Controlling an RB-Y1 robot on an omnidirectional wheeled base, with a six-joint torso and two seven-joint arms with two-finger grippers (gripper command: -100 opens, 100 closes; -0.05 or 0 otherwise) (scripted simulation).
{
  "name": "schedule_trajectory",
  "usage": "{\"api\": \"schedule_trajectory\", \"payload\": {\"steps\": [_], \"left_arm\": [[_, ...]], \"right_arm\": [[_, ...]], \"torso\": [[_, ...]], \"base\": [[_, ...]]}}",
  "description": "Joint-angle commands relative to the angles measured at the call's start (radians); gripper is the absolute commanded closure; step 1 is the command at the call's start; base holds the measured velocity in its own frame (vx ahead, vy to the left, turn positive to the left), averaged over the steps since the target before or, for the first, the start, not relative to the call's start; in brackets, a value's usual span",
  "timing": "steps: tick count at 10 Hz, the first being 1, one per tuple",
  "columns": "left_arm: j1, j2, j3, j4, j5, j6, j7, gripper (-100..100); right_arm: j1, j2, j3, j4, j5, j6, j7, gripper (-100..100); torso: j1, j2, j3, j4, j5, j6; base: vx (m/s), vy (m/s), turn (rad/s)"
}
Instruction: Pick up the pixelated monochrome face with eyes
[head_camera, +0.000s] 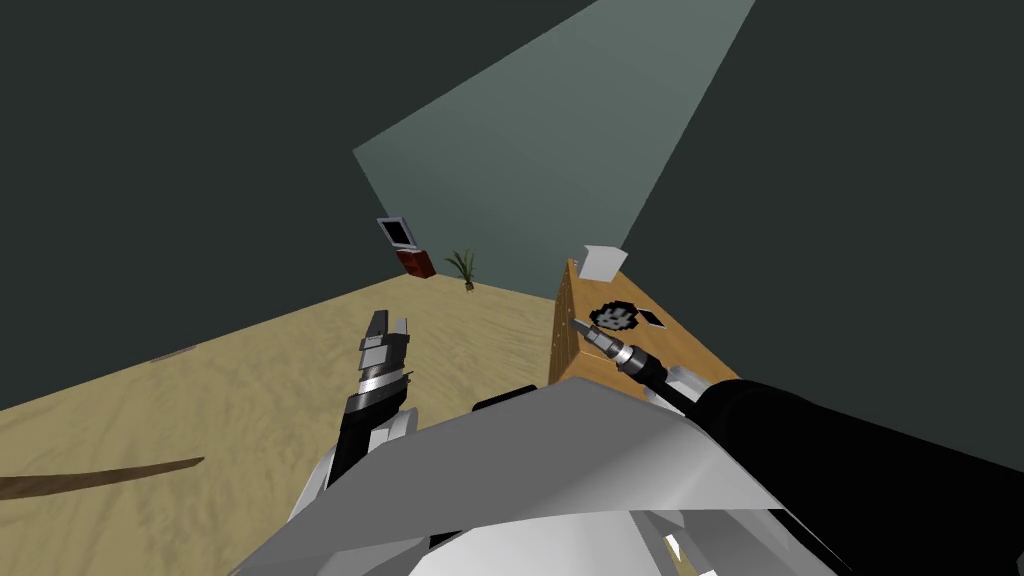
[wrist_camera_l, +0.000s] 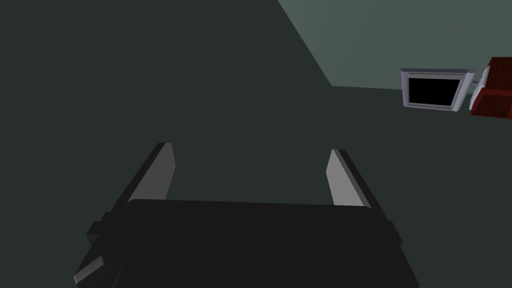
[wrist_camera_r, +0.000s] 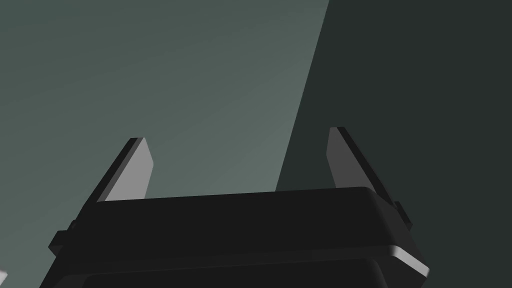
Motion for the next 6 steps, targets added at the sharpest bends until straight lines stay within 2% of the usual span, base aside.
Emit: {"api": "schedule_trajectory", "payload": {"steps": [1, 2, 3, 4, 5, 6], "left_arm": [[0.000, 0.000, 0.000, 0.000, 0.000, 0.000, 0.000, 0], [0.000, 0.000, 0.000, 0.000, 0.000, 0.000, 0.000, 0], [0.000, 0.000, 0.000, 0.000, 0.000, 0.000, 0.000, 0], [0.000, 0.000, 0.000, 0.000, 0.000, 0.000, 0.000, 0], [0.000, 0.000, 0.000, 0.000, 0.000, 0.000, 0.000, 0], [0.000, 0.000, 0.000, 0.000, 0.000, 0.000, 0.000, 0]], "right_arm": [[0.028, -0.050, -0.035, 0.027, 0.048, -0.027, -0.022, -100], [0.028, -0.064, -0.035, 0.027, 0.048, -0.027, -0.022, -100], [0.049, -0.102, -0.065, 0.054, 0.091, -0.052, -0.042, -100], [0.049, -0.118, -0.065, 0.054, 0.091, -0.052, -0.042, -100], [0.070, -0.156, -0.095, 0.082, 0.134, -0.077, -0.062, -100], [0.070, -0.174, -0.095, 0.082, 0.135, -0.077, -0.062, -100]], "torso": [[0.000, 0.000, 0.000, 0.000, 0.000, 0.000], [0.001, -0.001, 0.000, 0.000, 0.000, 0.000], [0.000, -0.001, 0.000, 0.000, 0.000, 0.000], [0.000, 0.000, 0.000, 0.000, 0.000, 0.000], [0.000, 0.001, 0.000, 0.000, 0.000, 0.000], [0.000, 0.000, 0.000, 0.000, 0.000, 0.000]], "base": [[0.085, 0.076, 0.161], [0.078, 0.064, 0.070], [0.068, 0.067, 0.125], [0.058, 0.053, 0.073], [0.072, 0.056, 0.154], [0.059, 0.037, 0.061]]}}
